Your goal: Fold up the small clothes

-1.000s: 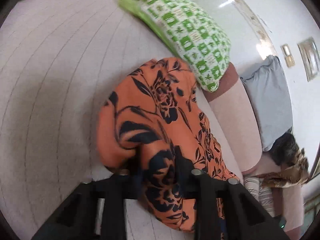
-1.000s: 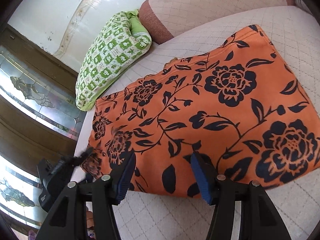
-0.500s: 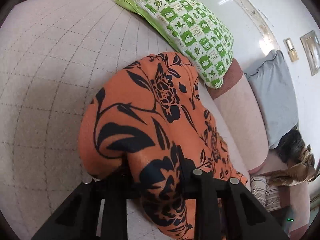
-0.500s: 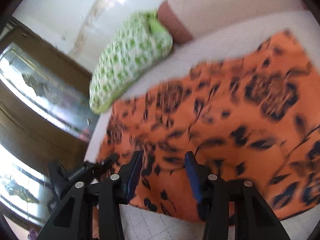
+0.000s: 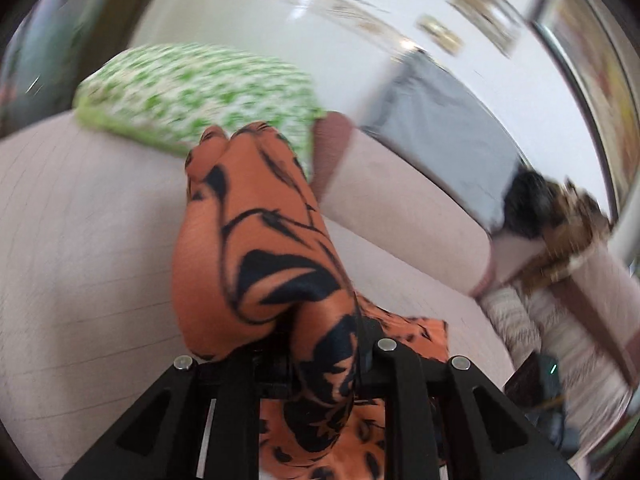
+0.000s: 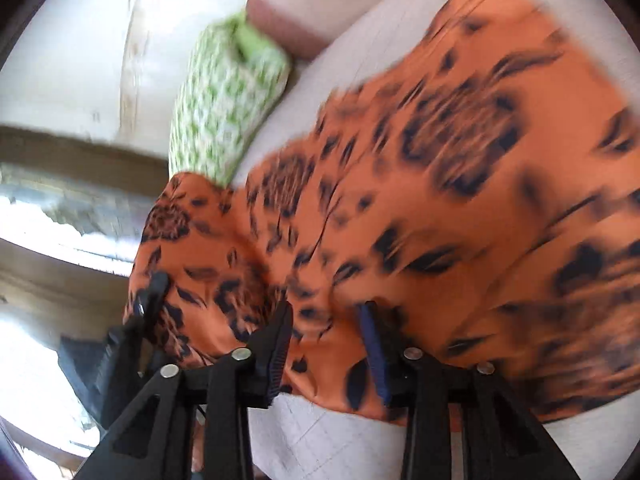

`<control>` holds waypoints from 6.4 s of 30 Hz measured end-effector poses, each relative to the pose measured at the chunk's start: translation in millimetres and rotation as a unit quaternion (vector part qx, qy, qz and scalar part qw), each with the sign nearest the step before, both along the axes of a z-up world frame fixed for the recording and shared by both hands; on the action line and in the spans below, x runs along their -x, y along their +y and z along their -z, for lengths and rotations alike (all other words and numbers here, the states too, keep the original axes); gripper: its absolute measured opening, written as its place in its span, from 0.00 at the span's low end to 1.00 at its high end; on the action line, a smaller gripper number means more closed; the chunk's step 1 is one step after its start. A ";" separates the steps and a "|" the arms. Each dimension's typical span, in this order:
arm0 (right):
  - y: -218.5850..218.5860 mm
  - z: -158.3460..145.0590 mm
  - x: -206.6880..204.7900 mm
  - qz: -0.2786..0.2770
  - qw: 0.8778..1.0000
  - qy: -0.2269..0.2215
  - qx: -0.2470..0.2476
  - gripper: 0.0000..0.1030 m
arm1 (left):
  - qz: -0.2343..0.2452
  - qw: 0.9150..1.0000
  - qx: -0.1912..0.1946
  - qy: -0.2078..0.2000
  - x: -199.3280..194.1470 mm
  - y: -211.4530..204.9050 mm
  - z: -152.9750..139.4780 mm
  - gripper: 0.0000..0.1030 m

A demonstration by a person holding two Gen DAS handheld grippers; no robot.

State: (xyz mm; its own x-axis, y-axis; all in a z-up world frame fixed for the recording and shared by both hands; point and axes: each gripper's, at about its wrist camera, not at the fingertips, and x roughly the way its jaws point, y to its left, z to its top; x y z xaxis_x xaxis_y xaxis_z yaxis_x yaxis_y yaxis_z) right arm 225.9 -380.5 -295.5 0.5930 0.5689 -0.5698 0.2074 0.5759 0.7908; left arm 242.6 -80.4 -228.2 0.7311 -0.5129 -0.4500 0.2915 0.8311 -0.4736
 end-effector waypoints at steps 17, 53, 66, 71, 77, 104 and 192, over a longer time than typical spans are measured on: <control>-138.6 8.7 47.6 0.162 0.979 -0.027 -0.125 0.69 | 0.216 0.974 -0.064 0.031 22.4 -139.1 20.9 0.60; -134.1 -50.4 68.4 0.196 0.974 -0.026 0.113 0.74 | 0.149 0.961 -0.147 0.180 2.5 -87.5 80.8 0.78; -89.5 -29.3 -24.9 0.113 0.982 -0.005 0.148 0.37 | 0.135 0.967 -0.155 0.149 0.5 -76.1 65.6 0.78; -100.7 5.6 -61.4 0.142 0.979 0.032 0.141 0.36 | 0.150 0.963 -0.147 0.168 6.1 -68.4 73.3 0.80; -89.2 -29.4 -54.6 0.133 0.986 -0.013 0.104 0.39 | 0.152 0.963 -0.168 0.147 11.5 -73.3 67.5 0.80; -46.0 -52.3 -33.9 0.021 0.996 -0.010 0.090 0.50 | 0.135 0.965 -0.197 0.106 15.1 -71.7 54.3 0.80; -135.5 -30.6 38.9 0.143 0.987 -0.003 0.070 0.65 | 0.044 0.986 -0.128 0.100 -18.8 -57.6 42.7 0.91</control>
